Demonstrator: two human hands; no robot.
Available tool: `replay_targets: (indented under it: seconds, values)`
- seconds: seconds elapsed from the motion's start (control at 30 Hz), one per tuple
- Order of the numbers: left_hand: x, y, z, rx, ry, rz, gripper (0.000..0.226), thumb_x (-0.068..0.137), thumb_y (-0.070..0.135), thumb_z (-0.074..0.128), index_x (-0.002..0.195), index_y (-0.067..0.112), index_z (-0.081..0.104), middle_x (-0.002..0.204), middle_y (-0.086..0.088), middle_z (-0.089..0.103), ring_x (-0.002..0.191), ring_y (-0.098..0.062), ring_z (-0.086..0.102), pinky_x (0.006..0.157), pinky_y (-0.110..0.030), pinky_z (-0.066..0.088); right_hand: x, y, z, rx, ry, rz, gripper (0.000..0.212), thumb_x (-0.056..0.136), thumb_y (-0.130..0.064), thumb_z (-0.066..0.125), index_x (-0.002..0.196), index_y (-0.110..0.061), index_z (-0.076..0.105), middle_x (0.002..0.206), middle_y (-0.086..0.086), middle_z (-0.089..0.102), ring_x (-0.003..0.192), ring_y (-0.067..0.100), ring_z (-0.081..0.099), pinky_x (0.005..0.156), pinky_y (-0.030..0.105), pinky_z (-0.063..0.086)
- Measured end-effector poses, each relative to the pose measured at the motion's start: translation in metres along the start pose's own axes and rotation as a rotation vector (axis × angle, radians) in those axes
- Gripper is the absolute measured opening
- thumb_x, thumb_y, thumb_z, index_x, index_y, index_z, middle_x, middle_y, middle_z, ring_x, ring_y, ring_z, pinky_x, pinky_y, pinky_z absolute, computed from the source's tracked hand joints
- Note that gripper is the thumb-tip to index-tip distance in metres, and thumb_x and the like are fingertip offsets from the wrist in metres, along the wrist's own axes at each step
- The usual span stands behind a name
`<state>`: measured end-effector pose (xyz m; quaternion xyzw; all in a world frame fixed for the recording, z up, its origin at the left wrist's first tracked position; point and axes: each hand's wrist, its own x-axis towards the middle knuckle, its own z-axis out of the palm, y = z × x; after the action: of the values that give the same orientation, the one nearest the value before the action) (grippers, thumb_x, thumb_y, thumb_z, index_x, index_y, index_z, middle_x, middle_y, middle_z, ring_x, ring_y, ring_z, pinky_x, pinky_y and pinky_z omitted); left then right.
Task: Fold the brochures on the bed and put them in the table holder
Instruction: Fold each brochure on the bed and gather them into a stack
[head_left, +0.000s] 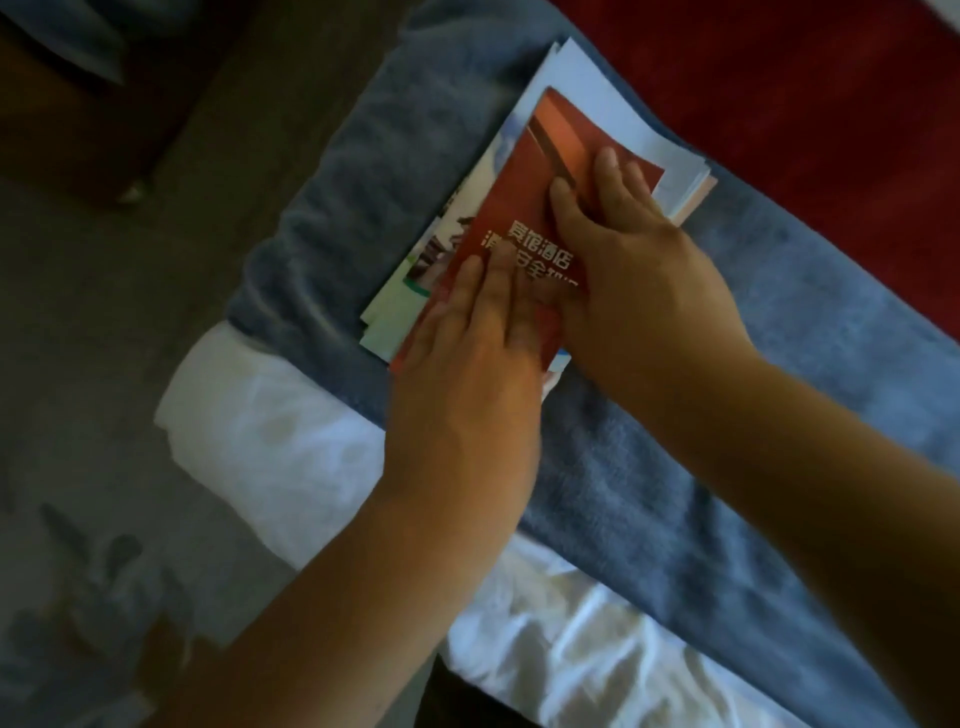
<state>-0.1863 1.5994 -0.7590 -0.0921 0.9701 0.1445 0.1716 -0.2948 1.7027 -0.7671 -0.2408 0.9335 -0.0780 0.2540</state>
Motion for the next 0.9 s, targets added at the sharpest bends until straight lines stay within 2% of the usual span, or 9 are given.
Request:
replay_targets:
  seconds: [0.07,0.17,0.37,0.47,0.53,0.63,0.77,0.83,0.9]
  values:
    - [0.002,-0.007,0.007,0.011,-0.022,0.007,0.075,0.107,0.038,0.050,0.164,0.017,0.006,0.172,-0.004,0.001,0.159,-0.022,-0.003,0.120,-0.031,-0.007,0.007,-0.002,0.001,-0.067,-0.038,-0.001,0.075,0.107,-0.033,0.055,0.167,-0.025,0.010,0.174,0.010,-0.006,0.161,0.029,-0.001,0.122,0.047,0.030]
    - [0.008,-0.012,0.008,-0.041,-0.035,-0.016,0.077,0.099,0.038,0.060,0.162,0.016,0.022,0.171,-0.005,0.014,0.158,-0.023,0.008,0.117,-0.031,0.000,0.026,-0.006,-0.003,-0.198,-0.138,-0.008,0.083,0.102,-0.049,0.056,0.166,-0.021,0.012,0.173,0.019,-0.002,0.159,0.038,0.007,0.120,0.052,0.032]
    - [0.023,-0.008,0.016,-0.026,-0.110,-0.104,0.084,0.088,0.046,0.034,0.164,0.022,0.010,0.172,0.003,0.000,0.158,-0.016,-0.004,0.113,-0.032,-0.005,0.050,-0.004,-0.002,-0.267,-0.183,-0.039,0.089,0.096,-0.053,0.065,0.165,-0.019,0.020,0.169,0.022,0.012,0.151,0.041,0.025,0.114,0.050,0.038]
    - [0.021,-0.006,0.016,0.038,-0.107,-0.106,0.082,0.096,0.047,0.044,0.165,0.021,0.007,0.172,0.003,-0.003,0.158,-0.017,-0.004,0.114,-0.033,0.001,0.050,0.004,-0.005,-0.211,-0.182,-0.063,0.084,0.096,-0.051,0.066,0.164,-0.024,0.024,0.167,0.018,0.018,0.148,0.039,0.030,0.113,0.048,0.039]
    - [0.019,-0.004,0.011,0.058,-0.113,-0.110,0.083,0.099,0.049,0.048,0.165,0.021,0.006,0.172,0.004,-0.004,0.158,-0.018,-0.005,0.121,-0.041,0.011,0.048,0.007,-0.007,-0.191,-0.150,-0.090,0.079,0.099,-0.046,0.066,0.163,-0.025,0.026,0.166,0.018,0.021,0.146,0.037,0.034,0.112,0.046,0.039]
    - [0.012,0.007,-0.002,0.037,-0.082,-0.109,0.081,0.098,0.043,0.058,0.164,0.022,0.017,0.173,-0.002,0.005,0.159,-0.026,0.004,0.121,-0.056,0.027,0.031,0.016,-0.011,-0.058,-0.121,-0.153,0.077,0.102,-0.039,0.061,0.166,-0.025,0.019,0.172,0.018,0.005,0.157,0.036,0.016,0.124,0.046,0.025]
    - [-0.004,0.050,-0.010,0.035,0.079,0.001,0.079,0.090,0.019,0.073,0.158,0.010,0.034,0.170,-0.015,0.013,0.151,-0.044,0.025,0.120,-0.059,0.028,-0.028,0.070,-0.008,0.100,0.033,-0.294,0.062,0.104,-0.022,0.053,0.162,-0.028,0.032,0.172,0.010,0.019,0.160,0.034,0.006,0.127,0.047,-0.002]
    - [-0.008,0.086,-0.007,0.003,0.128,0.114,0.075,0.090,0.017,0.071,0.156,0.005,0.037,0.168,-0.015,0.021,0.149,-0.042,0.032,0.119,-0.059,0.030,-0.066,0.119,-0.007,0.109,0.182,-0.190,0.063,0.101,-0.015,0.052,0.161,-0.023,0.036,0.171,0.009,0.023,0.160,0.036,0.007,0.127,0.047,-0.005]
    - [-0.011,0.130,0.003,-0.010,0.106,0.197,0.072,0.094,0.022,0.067,0.157,0.006,0.036,0.168,-0.013,0.023,0.152,-0.037,0.030,0.122,-0.057,0.026,-0.104,0.174,-0.006,0.034,0.338,-0.003,0.066,0.099,-0.020,0.057,0.162,-0.020,0.036,0.172,0.014,0.016,0.160,0.040,0.004,0.127,0.048,-0.005]
